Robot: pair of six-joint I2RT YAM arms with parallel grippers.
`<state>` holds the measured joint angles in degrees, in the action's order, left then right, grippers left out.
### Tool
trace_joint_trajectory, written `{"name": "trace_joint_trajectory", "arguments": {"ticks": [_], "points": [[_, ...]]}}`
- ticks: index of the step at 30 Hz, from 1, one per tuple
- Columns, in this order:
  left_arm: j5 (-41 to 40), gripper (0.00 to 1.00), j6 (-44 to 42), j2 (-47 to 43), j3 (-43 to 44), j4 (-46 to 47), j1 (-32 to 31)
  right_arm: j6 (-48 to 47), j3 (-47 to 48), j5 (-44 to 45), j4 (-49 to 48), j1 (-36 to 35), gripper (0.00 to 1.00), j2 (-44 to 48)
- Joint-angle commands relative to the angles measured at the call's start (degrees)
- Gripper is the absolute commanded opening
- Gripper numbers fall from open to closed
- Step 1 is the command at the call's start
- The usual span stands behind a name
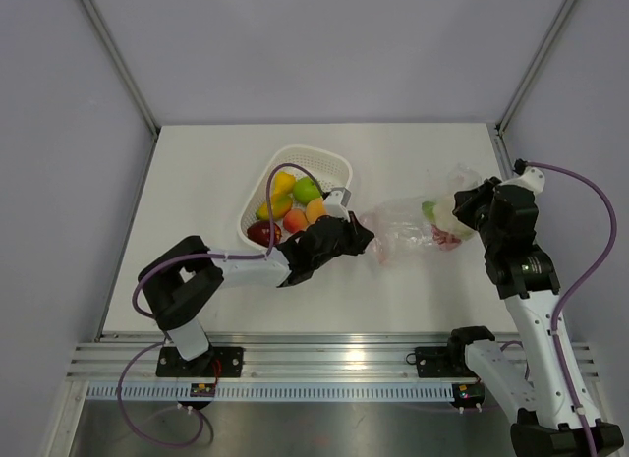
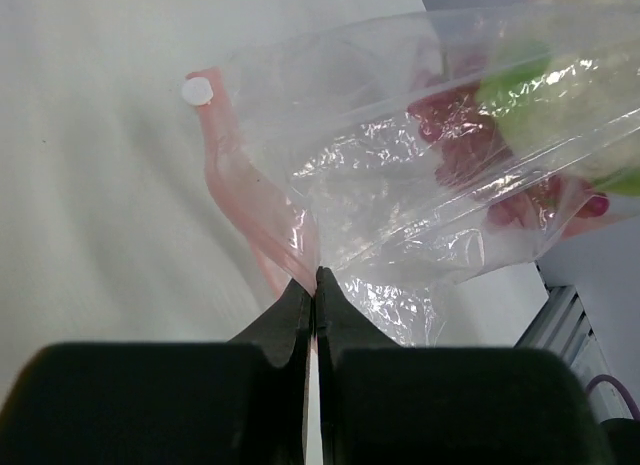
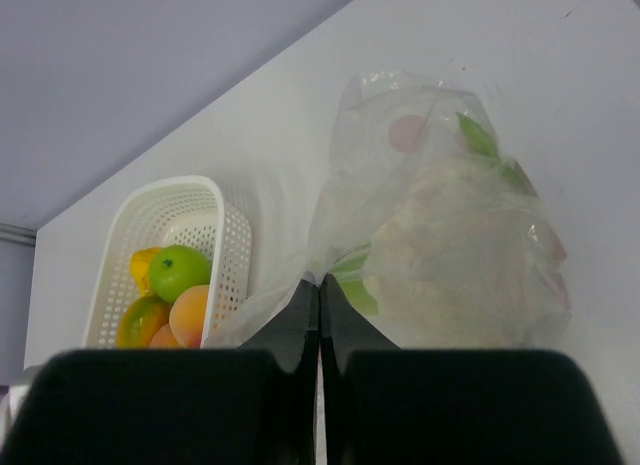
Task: Open the zip-top bag and remove the fake food
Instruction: Adjust the zipper food storage bag at the center of the board.
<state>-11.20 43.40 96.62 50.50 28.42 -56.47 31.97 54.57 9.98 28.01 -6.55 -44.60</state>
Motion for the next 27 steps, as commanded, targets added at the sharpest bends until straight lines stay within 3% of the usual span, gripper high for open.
{"name": "trace_joint_trajectory", "arguments": {"ticks": [1,3,5,7,8,10,13,15,19,21,24,26,27], "points": [[1.62,0.00,-0.59,3.14,1.18,-2.85,0.48,-0.93,7.96,0.93,-4.13,0.48,0.00,-1.87],[1.45,0.00,-1.21,2.88,1.27,-3.20,0.39,-1.99,8.46,-2.33,-3.56,0.48,0.00,-1.12],[0.84,0.00,-1.39,2.79,1.71,-4.86,0.39,0.36,3.54,2.90,-7.43,0.48,0.00,1.26],[0.48,0.00,-1.47,2.61,1.79,-5.13,0.39,-1.19,9.40,1.64,-1.15,0.48,0.00,-2.50],[0.48,0.00,-1.56,2.26,1.79,-4.96,0.39,-2.16,8.98,-2.20,-3.46,0.48,0.00,-2.16],[0.13,0.00,-2.00,1.30,1.53,-5.31,0.39,-0.34,2.58,0.71,-10.05,0.48,0.00,3.10],[-4.17,0.00,-3.49,-3.35,-1.87,-4.79,0.31,-2.86,9.23,-1.69,-2.72,0.48,0.00,-2.06],[-5.41,0.00,-3.50,-4.16,-3.21,-1.98,0.31,-2.00,7.15,-2.51,-4.62,0.48,0.00,-1.55],[-1.46,0.00,-4.71,0.50,5.99,-15.10,0.39,-0.59,6.95,-1.71,-4.99,0.48,0.00,-2.42],[-2.76,0.00,-7.61,-3.68,5.76,-13.67,-0.30,-0.41,6.79,-1.72,-4.46,0.48,0.00,-3.73],[-6.73,0.00,-6.94,-6.53,-1.27,-4.88,-1.80,-0.32,6.60,-1.36,-5.33,0.48,0.00,-3.83],[-6.03,0.00,-5.96,-2.07,1.07,-9.59,-1.54,-0.06,6.43,-3.73,-7.78,0.39,0.00,-2.43],[-5.24,0.00,-5.43,0.30,6.66,-12.57,-1.45,0.11,6.17,-4.78,-8.75,0.48,0.00,-1.73]]}}
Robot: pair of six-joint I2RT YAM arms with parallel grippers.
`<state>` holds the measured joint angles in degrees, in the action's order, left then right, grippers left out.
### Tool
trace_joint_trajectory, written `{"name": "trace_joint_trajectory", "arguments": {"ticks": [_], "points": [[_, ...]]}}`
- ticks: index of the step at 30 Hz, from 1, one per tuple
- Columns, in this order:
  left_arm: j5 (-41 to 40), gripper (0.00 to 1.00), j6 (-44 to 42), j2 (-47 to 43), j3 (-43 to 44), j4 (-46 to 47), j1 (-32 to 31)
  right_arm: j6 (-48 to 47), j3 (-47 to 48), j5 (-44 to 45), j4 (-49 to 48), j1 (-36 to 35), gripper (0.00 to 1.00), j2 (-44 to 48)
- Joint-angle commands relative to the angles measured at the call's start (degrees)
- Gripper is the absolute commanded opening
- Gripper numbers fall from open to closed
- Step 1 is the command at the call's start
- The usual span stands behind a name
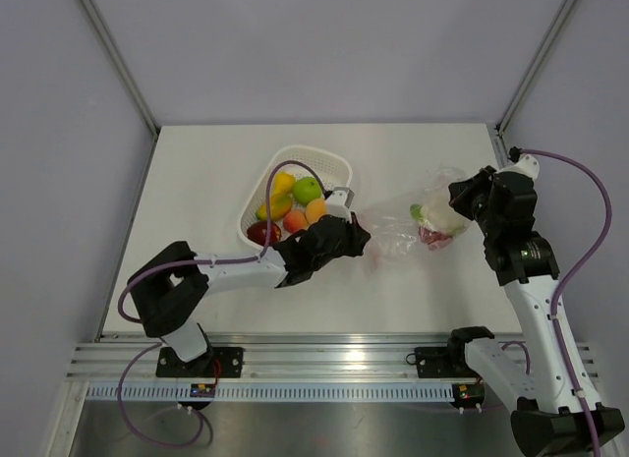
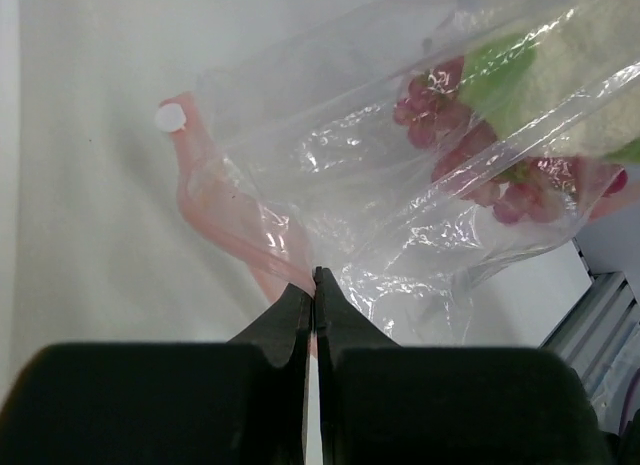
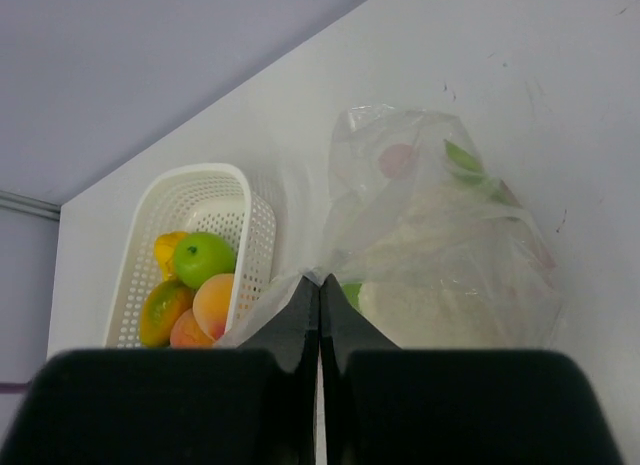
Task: Open the zip-top bag and remove the fake food
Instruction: Adjust the zipper food storage bag at the center of the board.
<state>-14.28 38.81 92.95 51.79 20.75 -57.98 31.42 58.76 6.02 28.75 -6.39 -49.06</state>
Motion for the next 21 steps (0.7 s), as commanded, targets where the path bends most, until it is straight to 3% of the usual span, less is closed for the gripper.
{"name": "trace_joint_trajectory", "arguments": {"ticks": [1,3,4,7,11,21], "points": [[-0.93,0.00,-0.58,8.87,8.30,-11.20,0.23,0.83,1.80,-1.97,-11.42,0.33,0.00,3.61],[1.45,0.00,-0.92,10.50,13.31,-15.29,0.14,1.36,0.57,-0.76,-12.67,0.33,0.00,5.81],[1.45,0.00,-1.27,9.54,12.29,-13.13,-0.20,1.36,0.82,1.69,-10.75,0.33,0.00,5.82],[-1.01,0.00,-1.72,2.43,0.82,0.72,-0.73,-0.74,3.11,3.12,-5.83,0.33,0.00,2.75],[-1.97,0.00,-2.15,2.50,4.72,-6.77,-0.12,-0.14,0.31,5.75,-6.43,0.33,0.00,3.96],[0.22,0.00,-4.26,0.22,2.79,-2.47,-0.38,2.06,-7.07,15.07,-1.07,0.33,0.00,2.04]]}}
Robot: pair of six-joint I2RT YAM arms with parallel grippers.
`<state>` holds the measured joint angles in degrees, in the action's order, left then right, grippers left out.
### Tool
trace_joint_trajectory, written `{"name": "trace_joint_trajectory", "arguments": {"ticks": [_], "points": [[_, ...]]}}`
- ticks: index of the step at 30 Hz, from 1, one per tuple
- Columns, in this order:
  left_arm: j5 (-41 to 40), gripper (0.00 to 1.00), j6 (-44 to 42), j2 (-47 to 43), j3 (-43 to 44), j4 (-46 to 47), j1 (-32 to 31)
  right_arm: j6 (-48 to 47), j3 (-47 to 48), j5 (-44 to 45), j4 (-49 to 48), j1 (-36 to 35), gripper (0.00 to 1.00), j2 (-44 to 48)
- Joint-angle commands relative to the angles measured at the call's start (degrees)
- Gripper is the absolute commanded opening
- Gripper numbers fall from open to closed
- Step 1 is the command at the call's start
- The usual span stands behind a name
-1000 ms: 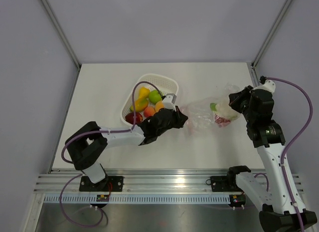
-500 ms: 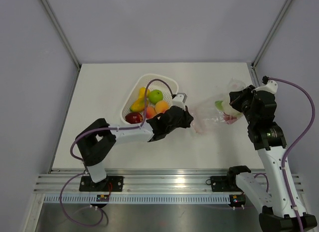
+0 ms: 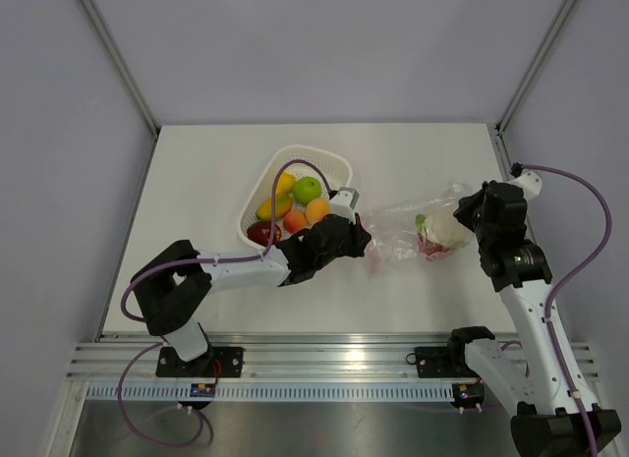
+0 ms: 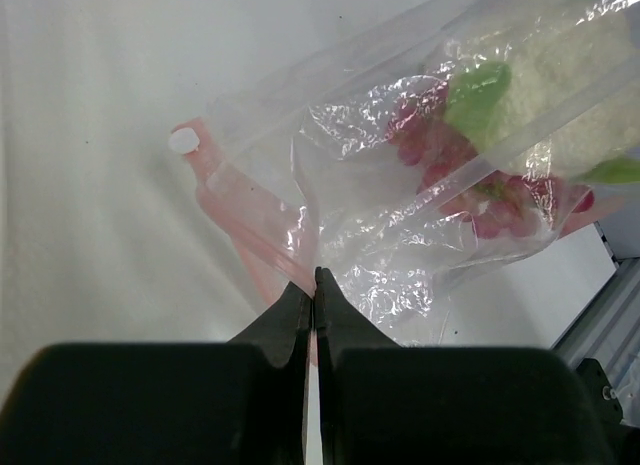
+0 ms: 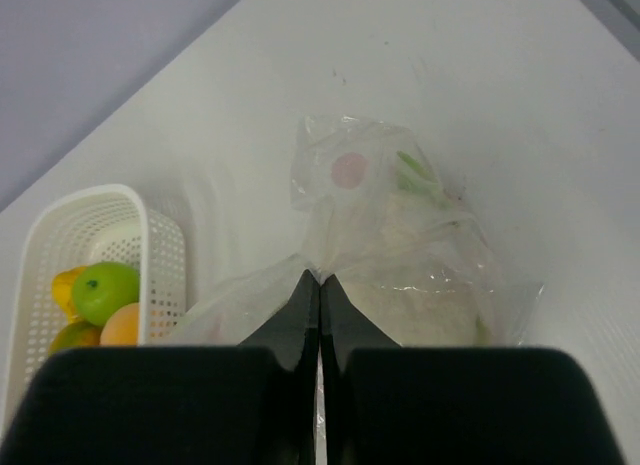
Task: Open the zip-top bag and remove the fake food
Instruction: Adjust the zipper food storage bag at the center of the board.
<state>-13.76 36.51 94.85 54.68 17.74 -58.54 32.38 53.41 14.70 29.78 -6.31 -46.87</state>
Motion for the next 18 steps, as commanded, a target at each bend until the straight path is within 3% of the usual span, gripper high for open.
{"name": "trace_joint_trajectory", "arguments": {"ticks": [1,5,8,15,16,18], "points": [[-0.22,0.00,-1.97,-1.25,0.08,0.37,0.01,1.28,-2.42,7.00,-2.36,0.24,0.00,-0.32],[-0.21,0.00,-2.23,-1.33,0.43,-0.24,-0.08,2.51,-4.62,7.97,-2.53,0.24,0.00,-0.68],[-0.83,0.09,-2.41,-2.29,0.34,-1.38,-0.08,2.77,-5.59,9.20,-2.27,0.24,0.00,-0.50],[1.98,0.41,-5.31,-3.70,-0.18,-3.94,0.10,3.39,-7.70,14.47,0.01,0.24,0.00,0.20],[2.85,0.54,-5.48,-3.79,-0.97,-3.76,0.01,3.74,-7.79,14.92,0.19,0.24,0.02,0.46],[3.12,0.63,-5.40,-4.75,-1.85,-2.98,0.27,3.92,-8.32,15.88,0.28,0.24,0.03,0.81]]}}
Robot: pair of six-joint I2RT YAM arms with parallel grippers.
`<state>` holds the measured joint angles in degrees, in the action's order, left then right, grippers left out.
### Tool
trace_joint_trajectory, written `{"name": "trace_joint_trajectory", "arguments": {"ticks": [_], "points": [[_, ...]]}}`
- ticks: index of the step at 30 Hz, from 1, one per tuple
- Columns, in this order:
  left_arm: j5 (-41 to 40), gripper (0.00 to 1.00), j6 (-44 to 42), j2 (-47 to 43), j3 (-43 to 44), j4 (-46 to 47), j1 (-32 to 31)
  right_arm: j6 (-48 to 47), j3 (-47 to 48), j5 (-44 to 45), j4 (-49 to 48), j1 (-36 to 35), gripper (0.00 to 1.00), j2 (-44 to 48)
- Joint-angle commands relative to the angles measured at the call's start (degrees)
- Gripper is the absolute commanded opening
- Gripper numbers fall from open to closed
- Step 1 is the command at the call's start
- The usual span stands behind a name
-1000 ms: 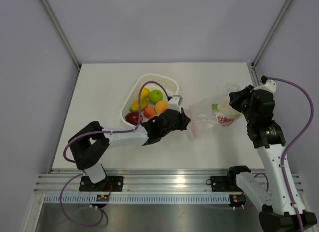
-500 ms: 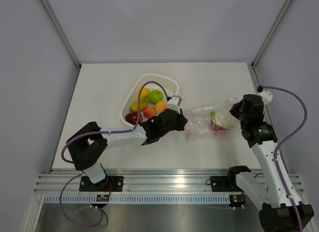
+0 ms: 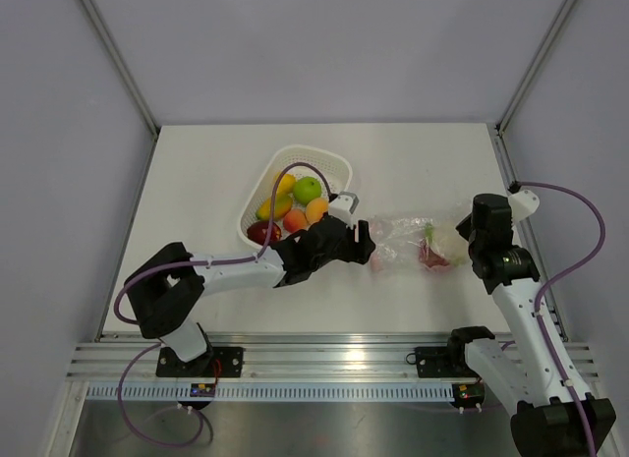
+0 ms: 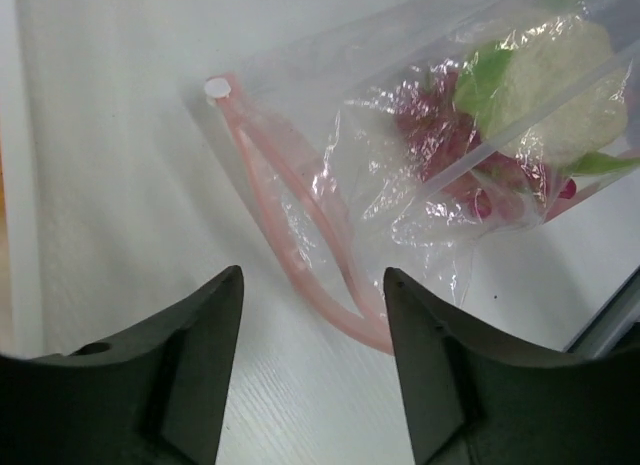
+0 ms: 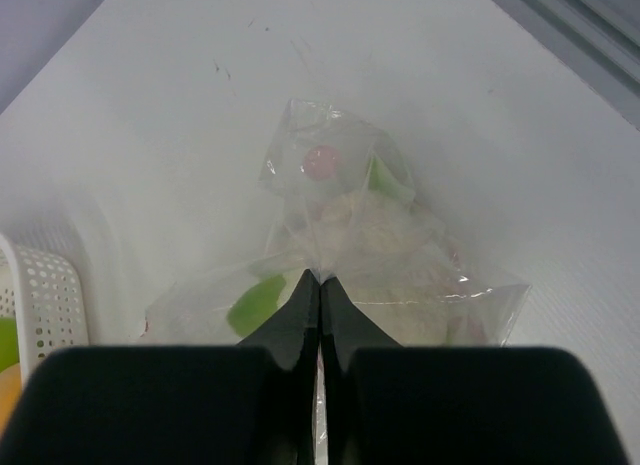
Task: Open the zip-top bag and remove the fake food
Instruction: Adjust the zipper food storage bag at the center of the board.
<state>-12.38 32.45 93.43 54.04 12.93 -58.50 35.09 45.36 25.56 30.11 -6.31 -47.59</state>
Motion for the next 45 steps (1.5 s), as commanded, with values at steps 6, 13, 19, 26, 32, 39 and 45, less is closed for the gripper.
{"name": "trace_joint_trajectory", "arguments": {"ticks": [6,13,19,26,32,39,45], "points": [[1.22,0.73,-0.11,-4.22,-3.06,0.70,1.55,1.91,-0.45,6.78,0.30,0.24,0.04,1.71],[3.06,0.53,2.71,-0.45,-1.40,-0.80,2.25,2.61,-0.45,7.49,0.74,0.24,0.05,1.45],[6.66,0.39,2.36,5.27,3.34,-1.68,2.25,2.61,-0.63,7.40,0.39,0.24,0.05,1.98],[9.57,0.48,2.45,10.54,6.42,-0.54,2.25,2.53,-1.07,6.52,-0.05,0.24,0.05,2.50],[13.51,0.50,2.09,14.14,9.24,2.62,2.16,2.61,-1.51,5.29,-0.58,0.24,0.05,2.33],[15.90,0.51,4.11,15.03,5.21,14.65,2.25,2.61,-1.77,4.32,-1.02,0.24,0.05,1.72],[13.53,0.55,6.04,15.91,1.26,26.94,2.95,2.88,-1.77,3.18,-1.19,0.33,0.05,0.57]]}}
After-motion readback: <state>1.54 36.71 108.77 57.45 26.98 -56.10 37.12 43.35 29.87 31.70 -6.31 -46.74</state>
